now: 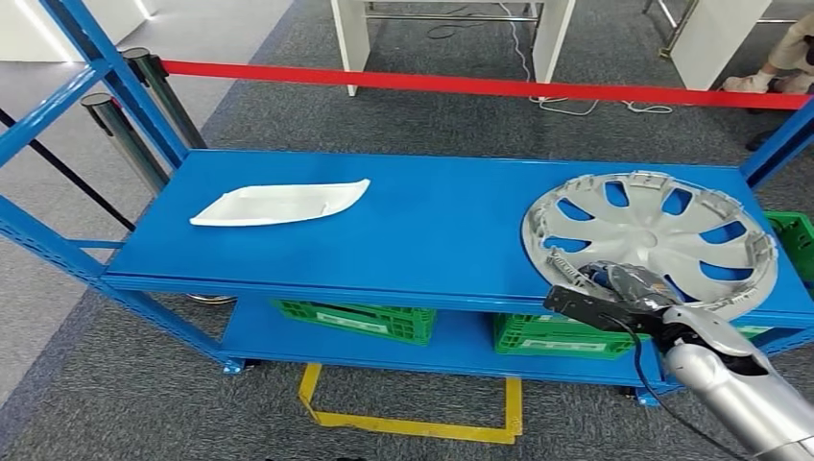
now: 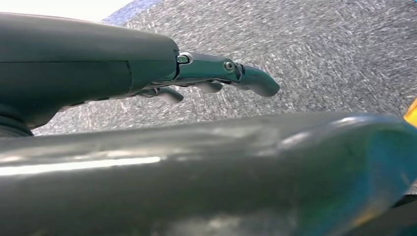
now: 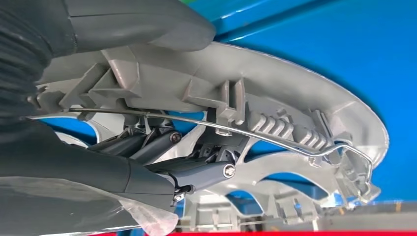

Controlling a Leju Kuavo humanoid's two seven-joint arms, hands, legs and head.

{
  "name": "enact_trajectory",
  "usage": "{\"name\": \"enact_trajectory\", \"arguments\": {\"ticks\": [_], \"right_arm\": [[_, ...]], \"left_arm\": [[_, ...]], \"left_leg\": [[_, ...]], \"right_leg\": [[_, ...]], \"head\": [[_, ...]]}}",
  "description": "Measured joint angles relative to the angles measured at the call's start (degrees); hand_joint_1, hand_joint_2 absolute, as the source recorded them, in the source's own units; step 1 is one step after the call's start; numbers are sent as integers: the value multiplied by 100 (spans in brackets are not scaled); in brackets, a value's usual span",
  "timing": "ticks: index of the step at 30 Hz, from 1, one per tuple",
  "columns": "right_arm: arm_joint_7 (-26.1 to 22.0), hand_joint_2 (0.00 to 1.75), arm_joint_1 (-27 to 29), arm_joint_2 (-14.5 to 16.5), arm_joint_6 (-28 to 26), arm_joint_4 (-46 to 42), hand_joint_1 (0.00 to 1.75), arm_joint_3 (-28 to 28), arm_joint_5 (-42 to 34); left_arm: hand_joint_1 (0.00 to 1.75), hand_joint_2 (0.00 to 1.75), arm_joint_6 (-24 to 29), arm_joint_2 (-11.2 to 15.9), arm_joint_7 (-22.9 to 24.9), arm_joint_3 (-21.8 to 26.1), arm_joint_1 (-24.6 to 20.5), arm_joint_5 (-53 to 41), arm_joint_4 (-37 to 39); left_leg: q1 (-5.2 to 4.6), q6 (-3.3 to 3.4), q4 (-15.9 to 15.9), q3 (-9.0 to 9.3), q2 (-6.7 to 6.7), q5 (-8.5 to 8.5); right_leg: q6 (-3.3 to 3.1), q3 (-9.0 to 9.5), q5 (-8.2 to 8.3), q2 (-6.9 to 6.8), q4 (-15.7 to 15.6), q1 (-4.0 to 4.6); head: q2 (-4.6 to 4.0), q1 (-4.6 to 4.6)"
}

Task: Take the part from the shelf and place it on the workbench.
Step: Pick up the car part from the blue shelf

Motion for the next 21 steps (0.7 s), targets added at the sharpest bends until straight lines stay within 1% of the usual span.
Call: {"name": "enact_trajectory", "arguments": {"ticks": [1, 2, 3, 4, 6, 7, 8, 9, 10, 12, 13, 14, 15, 16, 17, 18, 19, 20, 21], "right_arm": [[-29, 175, 64, 41, -116, -22, 175, -52, 35], [-56, 175, 128, 85, -223, -54, 175, -108, 74], [-77, 175, 187, 125, -312, -89, 175, -164, 112], [-93, 175, 241, 161, -383, -126, 175, -220, 144], [-112, 175, 335, 210, -459, -200, 175, -316, 190], [-120, 175, 380, 224, -475, -242, 175, -357, 205], [-128, 175, 419, 235, -486, -279, 175, -398, 215], [-134, 175, 446, 243, -495, -309, 175, -435, 220], [-136, 175, 466, 250, -505, -328, 175, -466, 225], [-144, 175, 499, 263, -521, -343, 175, -511, 239], [-155, 175, 522, 268, -525, -345, 175, -526, 248], [-170, 175, 546, 274, -526, -349, 175, -542, 256], [-188, 175, 565, 279, -527, -355, 175, -559, 263], [-209, 175, 577, 284, -532, -366, 175, -578, 272], [-228, 175, 582, 290, -548, -380, 175, -599, 284], [-248, 175, 588, 299, -583, -402, 175, -621, 303], [-265, 175, 612, 306, -633, -440, 175, -653, 332], [-281, 175, 661, 314, -700, -495, 175, -695, 367], [-299, 175, 730, 319, -770, -564, 175, -746, 405]], "left_arm": [[0, 0, -2, 1, -2, 0, 0, -9, 0], [0, 0, -3, 3, -7, 1, -2, -19, 0], [0, 0, -3, 3, -18, 1, -6, -28, 0], [0, 0, -7, 3, -41, 1, -9, -37, 0], [0, 0, -48, 3, -139, 1, -10, -41, 0], [0, 0, -84, 1, -206, 2, -8, -40, 0], [0, 0, -122, -2, -269, 3, -7, -34, 0], [0, 44, -155, -4, -319, 6, -11, -27, 0], [0, 87, -178, -8, -353, 8, -18, -17, 0], [0, 175, -232, -13, -401, 13, -27, 3, 0], [0, 175, -263, -15, -423, 14, -27, 9, 0], [0, 175, -293, -17, -447, 16, -26, 10, 0], [0, 175, -315, -20, -472, 17, -27, 7, 0], [0, 175, -329, -26, -502, 18, -28, 9, 0], [0, 175, -342, -31, -536, 22, -31, 41, 0], [0, 175, -357, -33, -573, 44, -36, 128, 0], [0, 175, -371, -31, -603, 88, -42, 262, 0], [0, 175, -379, -24, -624, 158, -46, 424, 0], [0, 175, -370, -15, -634, 244, -45, 564, -1]], "left_leg": [[0, 20, -377, 170, 0, 225], [-6, 46, -788, 358, -2, 408], [-14, 71, -1135, 509, -4, 526], [-22, 92, -1345, 592, -5, 576], [-41, 127, -1451, 606, -8, 570], [-34, 158, -1474, 607, -7, 591], [-27, 192, -1504, 614, -8, 612], [-18, 227, -1535, 622, -7, 633], [-10, 254, -1555, 629, -6, 645], [-20, 274, -1556, 625, -5, 643], [-24, 278, -1554, 626, -4, 639], [-24, 278, -1552, 629, -5, 636], [-20, 274, -1547, 634, -7, 629], [-14, 262, -1536, 640, -9, 617], [-12, 239, -1517, 641, -13, 597], [-21, 208, -1478, 629, -17, 575], [-32, 178, -1449, 613, -22, 559], [-45, 153, -1425, 597, -26, 551], [-52, 136, -1409, 587, -28, 551]], "right_leg": [[2, 5, -1, 3, 0, 0], [9, 6, -4, 6, 1, 5], [24, -2, -4, 10, 5, 13], [44, -18, 0, 11, 7, 19], [104, -44, 18, 9, -5, 19], [135, -65, 11, 6, -7, 7], [161, -94, -32, 6, 29, -1], [181, -163, -127, 9, 157, -3], [192, -289, -280, 13, 414, -6], [212, -638, -624, 19, 1178, -2], [224, -787, -713, 20, 1483, -3], [236, -849, -696, 19, 1599, -5], [246, -799, -569, 18, 1482, -11], [256, -642, -363, 14, 1150, -22], [270, -447, -196, 11, 755, -34], [266, -263, -86, 15, 398, -40], [251, -138, -43, 18, 169, -43], [228, -84, -65, 23, 85, -36], [191, -70, -76, 28, 74, -25]], "head": [[0, 1], [0, 2], [0, 2], [1, 4], [0, 5], [0, 7], [-1, 10], [0, 17], [-1, 23], [0, 32], [0, 32], [0, 33], [0, 34], [0, 34], [0, 35], [0, 39], [0, 38], [0, 37], [0, 36]]}}
